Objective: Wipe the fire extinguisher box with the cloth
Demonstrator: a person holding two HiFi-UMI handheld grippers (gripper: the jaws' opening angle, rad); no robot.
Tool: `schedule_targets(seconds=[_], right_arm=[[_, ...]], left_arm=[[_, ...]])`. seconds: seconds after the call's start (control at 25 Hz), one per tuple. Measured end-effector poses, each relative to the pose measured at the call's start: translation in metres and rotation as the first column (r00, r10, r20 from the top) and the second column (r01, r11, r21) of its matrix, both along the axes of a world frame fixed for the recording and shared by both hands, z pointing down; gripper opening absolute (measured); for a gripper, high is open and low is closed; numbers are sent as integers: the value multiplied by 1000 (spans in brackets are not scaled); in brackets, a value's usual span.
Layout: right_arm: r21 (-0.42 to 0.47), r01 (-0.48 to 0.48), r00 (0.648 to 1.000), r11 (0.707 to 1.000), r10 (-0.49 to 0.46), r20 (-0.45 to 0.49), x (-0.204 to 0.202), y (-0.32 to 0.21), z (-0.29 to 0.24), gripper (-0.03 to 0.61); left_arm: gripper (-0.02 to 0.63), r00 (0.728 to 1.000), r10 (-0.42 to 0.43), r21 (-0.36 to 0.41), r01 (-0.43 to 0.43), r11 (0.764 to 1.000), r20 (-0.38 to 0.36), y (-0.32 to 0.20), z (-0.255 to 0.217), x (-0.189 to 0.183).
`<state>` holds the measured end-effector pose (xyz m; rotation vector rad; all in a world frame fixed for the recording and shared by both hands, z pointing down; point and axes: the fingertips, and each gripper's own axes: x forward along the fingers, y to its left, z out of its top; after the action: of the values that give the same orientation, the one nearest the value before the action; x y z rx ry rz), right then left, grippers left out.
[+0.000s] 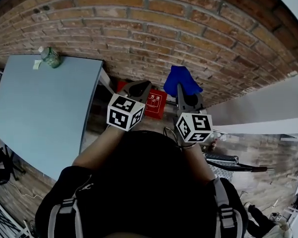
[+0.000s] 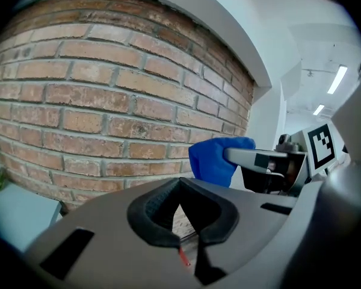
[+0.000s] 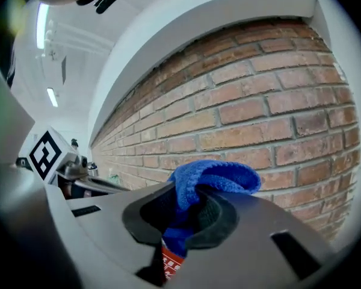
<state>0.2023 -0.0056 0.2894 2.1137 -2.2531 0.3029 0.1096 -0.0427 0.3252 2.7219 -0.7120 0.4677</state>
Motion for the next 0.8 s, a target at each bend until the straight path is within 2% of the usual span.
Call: schedule_targets(seconds=[0.08, 0.28, 0.56, 0.8], right_arm=[[3, 26, 1000, 1000, -26, 10, -7, 4, -7, 41], [37, 66, 997, 997, -65, -35, -20, 7, -20, 41], [-26, 93, 996, 995, -93, 14, -28, 2, 10, 43], [-11, 89, 996, 996, -89, -9, -30, 1, 6, 41]], left_arm=[[-6, 1000, 2, -13, -2, 1000, 1, 2, 1, -2], [-6, 1000, -14, -12, 13, 1000, -6, -1, -5, -8], [-6, 999, -47, 6, 47, 999, 3, -3, -10, -22], [-6, 997, -69, -10, 69, 998, 20, -9, -3, -34]])
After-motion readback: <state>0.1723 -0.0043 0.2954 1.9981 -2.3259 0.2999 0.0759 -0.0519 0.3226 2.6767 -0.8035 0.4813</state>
